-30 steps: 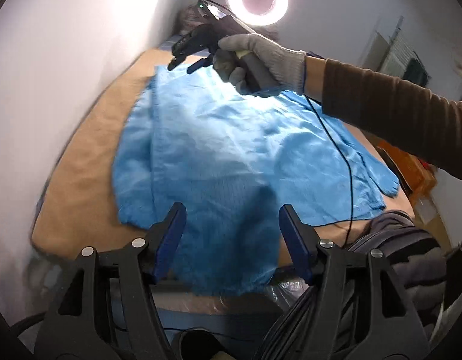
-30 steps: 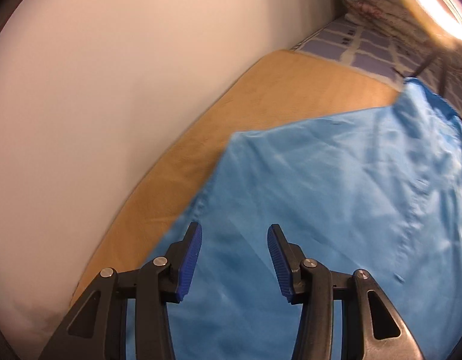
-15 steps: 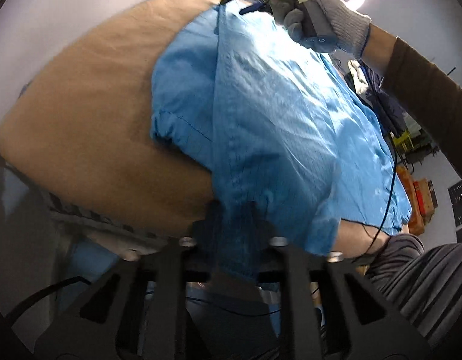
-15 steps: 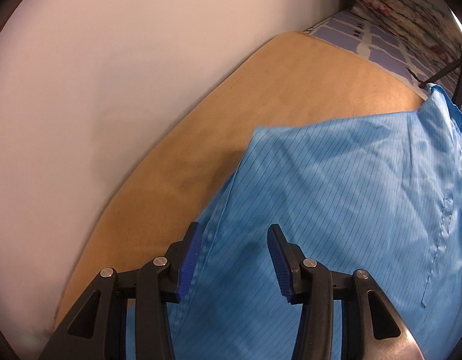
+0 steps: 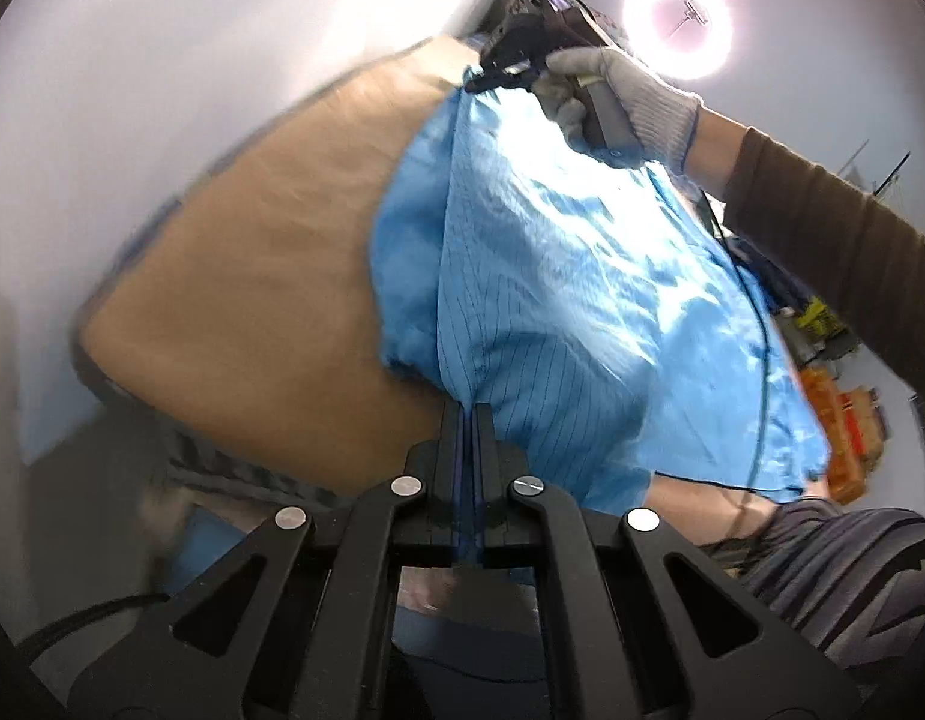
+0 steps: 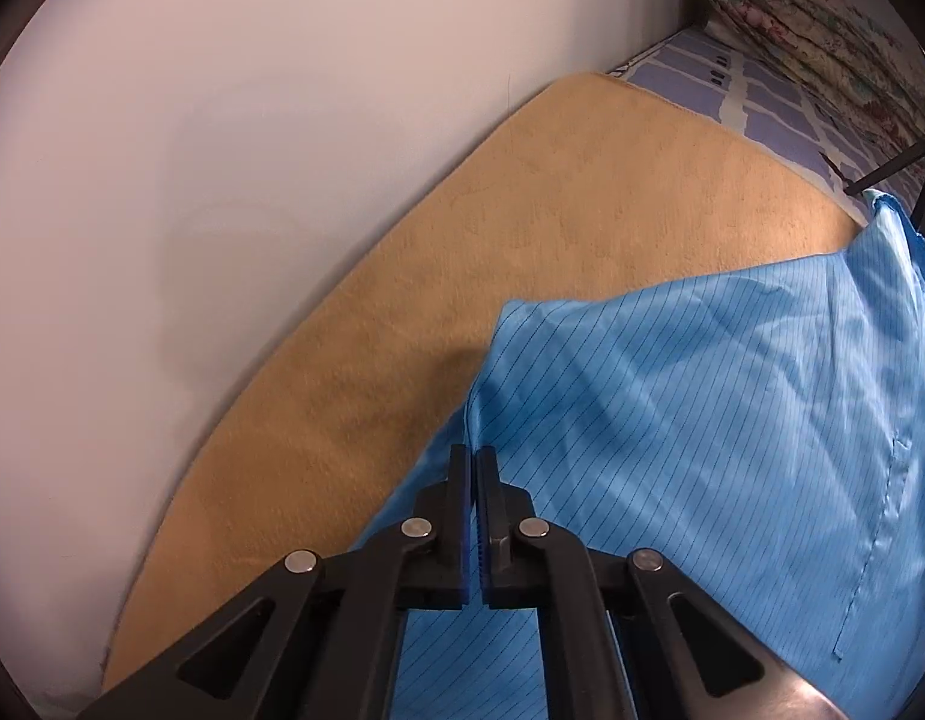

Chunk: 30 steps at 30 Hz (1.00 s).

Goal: Fold large clothes

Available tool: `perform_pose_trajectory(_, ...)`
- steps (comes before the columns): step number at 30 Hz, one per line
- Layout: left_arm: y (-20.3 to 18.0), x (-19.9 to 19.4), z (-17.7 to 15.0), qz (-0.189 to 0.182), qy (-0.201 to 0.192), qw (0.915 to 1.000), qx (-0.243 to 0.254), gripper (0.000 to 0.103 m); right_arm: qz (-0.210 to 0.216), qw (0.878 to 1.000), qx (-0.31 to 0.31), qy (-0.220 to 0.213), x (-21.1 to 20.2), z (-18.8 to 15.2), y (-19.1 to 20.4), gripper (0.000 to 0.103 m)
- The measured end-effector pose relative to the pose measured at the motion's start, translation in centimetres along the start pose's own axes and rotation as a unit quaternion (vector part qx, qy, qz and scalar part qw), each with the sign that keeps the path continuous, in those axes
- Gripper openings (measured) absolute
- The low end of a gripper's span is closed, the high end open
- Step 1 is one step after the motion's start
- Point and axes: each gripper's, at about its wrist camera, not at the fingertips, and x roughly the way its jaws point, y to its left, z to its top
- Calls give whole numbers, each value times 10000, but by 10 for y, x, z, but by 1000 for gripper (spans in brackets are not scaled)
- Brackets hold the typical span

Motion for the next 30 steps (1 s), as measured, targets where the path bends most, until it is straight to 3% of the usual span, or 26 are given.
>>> perform_pose_trajectory(5, 0, -4, 8, 548, -142, 9983, 157, 0, 155, 9996, 130, -179, 2, 15, 3, 0)
perform_pose_trajectory(10, 2, 10, 8, 642, 103, 9978, 97, 1, 135, 9996, 107, -213, 22, 24, 8, 0)
perform_pose_trajectory(12, 0, 8, 10, 668, 41, 9977, 53, 15, 343, 9989, 82, -295, 25, 22, 5, 6)
perform_pose_trajectory(13, 0, 6, 13, 648, -28, 9979, 39, 29, 519, 9979, 151, -353, 20, 21, -1, 23)
perform_pose_trajectory(14, -2, 4, 17, 601, -119, 9981, 33, 39, 762, 9958, 264, -437, 12, 18, -10, 33)
perform_pose_trajectory(16, -3, 8, 26, 571, -149, 9982, 94, 41, 1029, 9899, 481, -854, -14, 7, -34, 34)
perform_pose_trajectory(18, -4, 14, 33, 541, -124, 9983, 164, 41, 945, 9877, 645, -1063, -34, -6, -63, 33)
perform_pose_trajectory(23, -6, 44, 49, 778, 33, 9965, 289, 41, 49, 9899, 934, -1065, -53, -40, -144, 32)
perform_pose_trajectory(27, 0, 58, 50, 707, 195, 9973, 82, 41, 87, 9861, 1348, -962, -44, -57, -188, 32)
perform_pose_trajectory(29, 2, 60, 53, 646, 226, 9976, -62, 59, -11, 9870, 1363, -854, -33, -61, -196, 31)
perform_pose_trajectory(30, 4, 59, 54, 616, 211, 9978, -109, 60, -98, 9881, 1325, -780, -27, -61, -197, 29)
